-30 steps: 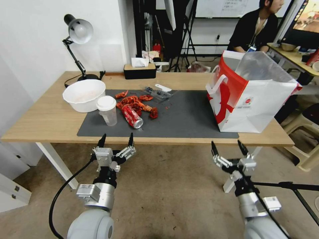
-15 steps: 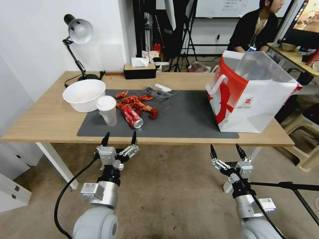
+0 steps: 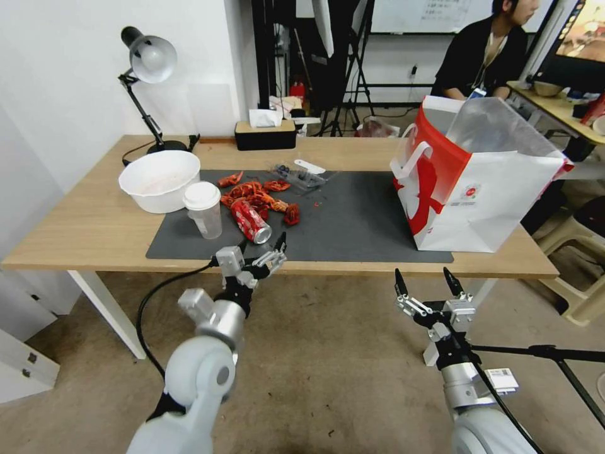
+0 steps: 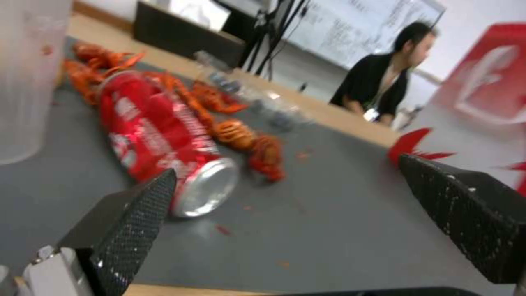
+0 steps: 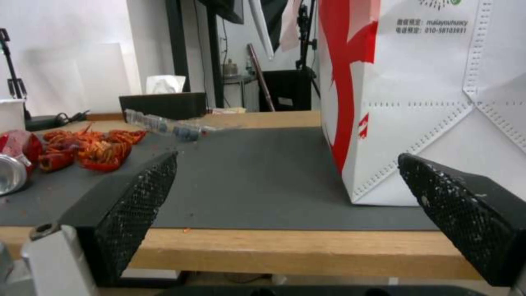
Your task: Pick up the trash from the table and place it into the takeout bag.
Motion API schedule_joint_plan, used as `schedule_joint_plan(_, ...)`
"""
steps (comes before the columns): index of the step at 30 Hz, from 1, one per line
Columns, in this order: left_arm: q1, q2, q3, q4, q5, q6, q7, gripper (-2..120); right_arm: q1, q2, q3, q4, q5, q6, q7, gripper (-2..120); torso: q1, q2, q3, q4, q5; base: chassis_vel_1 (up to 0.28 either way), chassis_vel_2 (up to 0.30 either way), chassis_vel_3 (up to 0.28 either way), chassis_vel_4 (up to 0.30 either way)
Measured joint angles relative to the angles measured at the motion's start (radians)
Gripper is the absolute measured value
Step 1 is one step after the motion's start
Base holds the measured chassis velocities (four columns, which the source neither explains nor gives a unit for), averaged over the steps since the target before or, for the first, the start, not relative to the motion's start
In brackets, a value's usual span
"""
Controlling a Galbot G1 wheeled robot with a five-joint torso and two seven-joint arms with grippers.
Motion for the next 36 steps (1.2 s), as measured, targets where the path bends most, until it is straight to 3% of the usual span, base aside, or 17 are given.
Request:
schedule_joint_plan(2, -0.036, 0.017, 0.004, 0.012, -0.026, 0.048, -0.064, 100, -0.001, 0.006, 0.000, 0.003, -0.004, -0.003, 0.001, 100, 0.000, 0.000, 0.000, 0.0000, 0.0000, 0.000, 0.000, 0.000, 0.000)
schedule_joint_plan(7, -0.097, 0.037, 0.023, 0.056, -0.038, 0.094, -0.142, 100, -0.001, 0.011, 0.001, 0.008, -0.007, -0.007, 0.002, 100, 0.000, 0.000, 0.000, 0.0000, 0.0000, 0.000, 0.000, 0.000, 0.000)
schedule_joint_plan(23, -0.211, 0.030, 0.080, 0.167, 0.028, 0.104, -0.178, 95, -0.004, 0.011, 0.017, 0.008, -0.005, -0.010, 0.008, 100, 0.000, 0.000, 0.000, 0.0000, 0.0001, 0.000, 0.000, 0.000, 0.000)
schedule_joint_plan(27, -0.221, 0.026, 0.088, 0.182, 0.049, 0.111, -0.186, 87, -0.003, 0.012, 0.018, 0.008, -0.005, -0.010, 0.009, 100, 0.000, 0.000, 0.000, 0.0000, 0.0001, 0.000, 0.000, 0.000, 0.000)
schedule_joint_plan(33, -0.232, 0.021, 0.099, 0.206, 0.094, 0.126, -0.202, 62, 0.006, 0.014, 0.017, 0.003, -0.004, -0.013, 0.009, 100, 0.000, 0.000, 0.000, 0.0000, 0.0001, 0.000, 0.000, 0.000, 0.000)
schedule_joint_plan(35, -0.232, 0.021, 0.099, 0.207, 0.095, 0.126, -0.202, 62, 0.006, 0.014, 0.017, 0.003, -0.004, -0.013, 0.009, 100, 0.000, 0.000, 0.000, 0.0000, 0.0001, 0.000, 0.000, 0.000, 0.000)
schedule_joint_plan(36, -0.243, 0.021, 0.104, 0.225, 0.124, 0.127, -0.206, 52, 0.006, 0.015, 0.016, 0.003, -0.005, -0.014, 0.009, 100, 0.000, 0.000, 0.000, 0.0000, 0.0001, 0.000, 0.000, 0.000, 0.000)
